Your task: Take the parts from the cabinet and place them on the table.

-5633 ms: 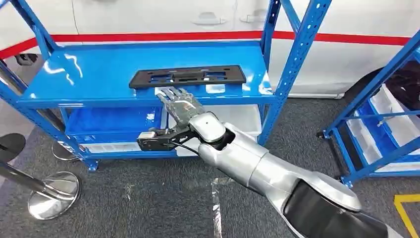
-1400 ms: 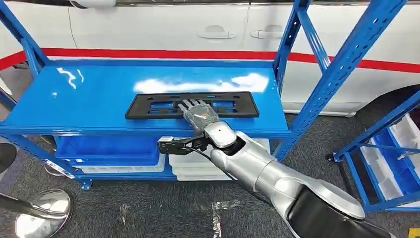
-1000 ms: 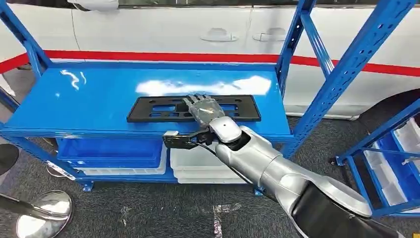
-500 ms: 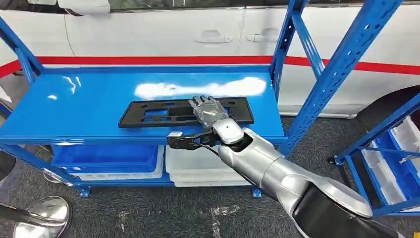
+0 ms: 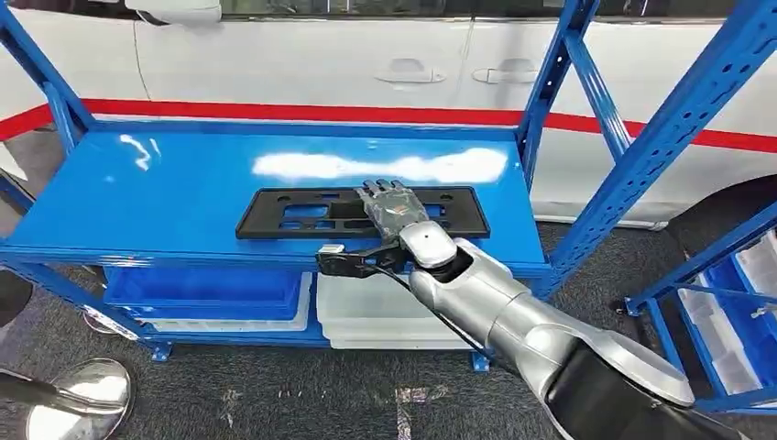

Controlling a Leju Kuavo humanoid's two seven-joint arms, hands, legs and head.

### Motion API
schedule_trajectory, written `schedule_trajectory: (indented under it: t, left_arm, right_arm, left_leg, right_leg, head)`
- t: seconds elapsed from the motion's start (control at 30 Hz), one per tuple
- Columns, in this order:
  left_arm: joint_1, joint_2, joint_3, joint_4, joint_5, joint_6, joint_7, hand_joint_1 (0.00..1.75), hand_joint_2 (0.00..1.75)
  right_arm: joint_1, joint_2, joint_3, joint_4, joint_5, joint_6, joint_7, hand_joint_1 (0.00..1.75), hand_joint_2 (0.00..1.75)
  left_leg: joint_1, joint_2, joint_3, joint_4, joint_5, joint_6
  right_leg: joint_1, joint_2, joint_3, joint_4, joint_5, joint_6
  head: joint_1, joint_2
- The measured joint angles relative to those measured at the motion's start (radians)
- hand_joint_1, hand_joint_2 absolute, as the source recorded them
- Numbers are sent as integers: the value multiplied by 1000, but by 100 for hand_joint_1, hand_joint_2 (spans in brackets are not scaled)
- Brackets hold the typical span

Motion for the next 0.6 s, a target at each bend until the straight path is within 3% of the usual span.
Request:
schedule_trajectory:
  t: [0.1, 0.13, 0.17, 0.2, 0.27, 0.3, 0.33, 0.37, 0.4, 0.47, 0.5, 0.53, 0.57, 0.6]
  left_arm:
    - [0, 2, 0, 0, 3, 2, 0, 0, 0]
    - [-1, 2, 0, 0, 3, 3, 2, 0, 0]
    - [2, 3, 0, 0, 3, 3, 3, 0, 0]
    - [2, 3, 0, 0, 3, 3, 3, 0, 0]
    - [-3, 7, -1, 0, 3, 4, 5, 0, 0]
    - [-3, 10, -1, 0, 3, 3, 5, 0, 0]
    - [-2, 10, -1, 0, 3, 2, 4, 0, 0]
    - [1, 11, -1, 0, 3, 0, 3, 0, 0]
    - [2, 11, -1, 0, 3, -1, 3, 0, 0]
    - [3, 17, -2, 0, 4, -3, -1, 0, 0]
    - [0, 17, -1, 0, 6, -4, -2, 0, 0]
    - [-1, 18, -2, 0, 8, -4, -4, 0, 0]
    - [-3, 19, -2, 0, 10, -3, -4, 0, 0]
    - [-3, 18, -2, 0, 12, -3, -4, 0, 0]
  right_arm:
    - [10, -2, 0, 3, -1, -1, 0, 0, 175]
    - [13, -3, 0, 4, -2, -1, 0, 0, 175]
    - [19, -3, 0, 5, -2, -2, 0, 0, 175]
    - [19, -3, 0, 5, -2, -3, -1, 0, 175]
    - [26, -3, 0, 7, -2, -5, -2, 0, 175]
    - [33, -3, 0, 9, -2, -5, -2, 0, 175]
    - [40, -3, 0, 11, -2, -5, -2, 0, 175]
    - [48, -3, 0, 13, -3, -5, -2, 0, 175]
    - [52, -3, 0, 15, -4, -5, -2, 0, 175]
    - [51, -3, 0, 16, -4, -5, -1, 0, 175]
    - [51, -3, 0, 16, -4, -5, -1, 0, 175]
    - [50, -3, 0, 17, -4, -4, -1, 5, 175]
    - [51, -4, 0, 18, -5, -3, -2, 136, 175]
    - [53, -4, 0, 18, -11, 0, -3, 161, 175]
  left_leg:
    - [6, 0, 4, -9, 3, -19]
    - [1, 1, 11, -16, 2, -27]
    - [6, 4, 8, -8, -6, -29]
    - [3, 4, -5, 24, -26, -30]
    - [3, 4, -86, 183, -96, -34]
    - [3, 4, -126, 253, -116, -37]
    - [3, 4, -145, 283, -116, -39]
    - [3, 4, -143, 267, -92, -41]
    - [4, 4, -120, 210, -52, -41]
    - [7, 7, -37, 35, 33, -42]
    - [4, 5, -28, 22, 4, -38]
    - [1, 1, -26, 12, 11, -27]
    - [0, 0, -29, 17, 11, -21]
    - [-1, 0, -28, 19, 8, -16]
  right_leg:
    - [7, 1, 5, -10, 4, -5]
    - [-1, 1, 13, -26, 9, -10]
    - [-9, -2, 27, -42, 15, -11]
    - [-9, -1, 33, -46, 15, -15]
    - [-7, -4, 36, -46, 13, -20]
    - [-5, -4, 36, -43, 11, -23]
    - [-4, -4, 35, -40, 8, -24]
    - [-5, -3, 36, -35, 3, -24]
    - [-6, -1, 36, -28, -2, -21]
    - [-7, 2, 35, -10, -14, -12]
    - [-3, 2, 31, -6, -19, -5]
    - [2, 3, 26, 3, -24, 0]
    - [1, 2, 24, 3, -24, 2]
    - [1, 3, 26, -2, -23, 5]
  head:
    - [5, 0]
    - [5, 0]
    - [5, 0]
    - [1, 0]
    - [-6, 0]
    - [-5, 0]
    - [-6, 0]
    - [-5, 0]
    - [-7, 0]
    - [-7, 0]
    - [-10, 0]
    - [-5, 0]
    - [-3, 0]
    - [-2, 0]
